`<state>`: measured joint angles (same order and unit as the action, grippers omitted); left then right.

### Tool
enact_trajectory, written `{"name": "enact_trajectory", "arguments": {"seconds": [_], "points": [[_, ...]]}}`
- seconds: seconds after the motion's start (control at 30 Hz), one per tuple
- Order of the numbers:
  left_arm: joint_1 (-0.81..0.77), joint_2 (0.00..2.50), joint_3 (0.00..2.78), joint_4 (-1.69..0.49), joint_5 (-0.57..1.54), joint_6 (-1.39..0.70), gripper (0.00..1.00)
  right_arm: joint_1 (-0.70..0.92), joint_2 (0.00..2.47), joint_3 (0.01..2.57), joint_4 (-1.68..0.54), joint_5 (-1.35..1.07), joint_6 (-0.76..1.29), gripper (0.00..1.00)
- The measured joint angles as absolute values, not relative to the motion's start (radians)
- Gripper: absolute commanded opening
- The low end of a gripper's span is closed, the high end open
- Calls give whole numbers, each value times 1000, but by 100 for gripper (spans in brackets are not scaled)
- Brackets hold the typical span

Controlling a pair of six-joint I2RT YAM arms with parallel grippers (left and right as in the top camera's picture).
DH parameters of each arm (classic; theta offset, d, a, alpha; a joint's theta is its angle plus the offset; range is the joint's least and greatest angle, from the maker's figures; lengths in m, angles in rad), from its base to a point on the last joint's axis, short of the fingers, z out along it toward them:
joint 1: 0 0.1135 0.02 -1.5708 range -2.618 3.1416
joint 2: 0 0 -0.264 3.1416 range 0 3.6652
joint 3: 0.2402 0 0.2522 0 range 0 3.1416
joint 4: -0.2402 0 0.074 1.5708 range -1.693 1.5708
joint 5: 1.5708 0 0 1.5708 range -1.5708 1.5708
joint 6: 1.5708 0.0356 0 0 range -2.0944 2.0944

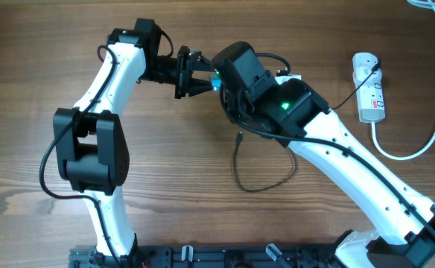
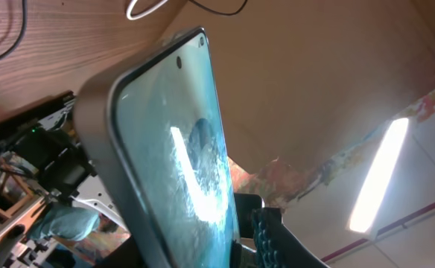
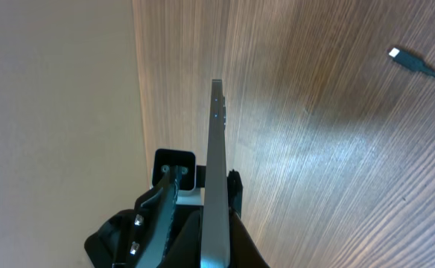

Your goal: Plug charger to phone and switch on socket

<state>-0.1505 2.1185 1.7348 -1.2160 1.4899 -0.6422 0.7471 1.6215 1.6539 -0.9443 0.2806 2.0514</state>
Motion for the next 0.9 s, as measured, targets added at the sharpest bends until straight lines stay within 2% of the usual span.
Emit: {"name": "enact_trajectory", "arguments": {"seconds": [0.03,0.1,0.17,0.2,0.27,0.3,0.33,0.43,0.53,0.67,0.73,0.9], "points": [[-150,2119,1734,-1216,1489,-642,17,747,1621,1654,-942,278,2054,5],[-150,2119,1734,-1218,1480,-648,7,746,1621,1654,-932,281,2065,5],[-148,2119,1733,-1223,1495,-670,4,746,1621,1656,-930,278,2087,13],[-146,2119,1732,-1225,1503,-679,4,746,1619,1656,-931,271,2095,21],[-144,2119,1732,-1222,1507,-678,4,748,1618,1656,-935,263,2089,45],[-145,2119,1733,-1219,1501,-676,4,748,1618,1656,-935,262,2088,53],[-147,2119,1733,-1218,1489,-671,4,748,1618,1656,-934,258,2074,71],[-150,2119,1732,-1199,1475,-667,4,748,1617,1656,-934,270,2014,91],[-146,2119,1733,-1141,1423,-663,4,748,1607,1656,-937,290,1904,99],[-109,2119,1733,-1136,1206,-662,4,735,1539,1656,-939,299,1596,100],[-79,2119,1733,-1150,1050,-656,4,698,1496,1658,-972,289,1331,100],[-36,2119,1733,-1150,754,-624,4,605,1492,1658,-1106,190,848,100]]}}
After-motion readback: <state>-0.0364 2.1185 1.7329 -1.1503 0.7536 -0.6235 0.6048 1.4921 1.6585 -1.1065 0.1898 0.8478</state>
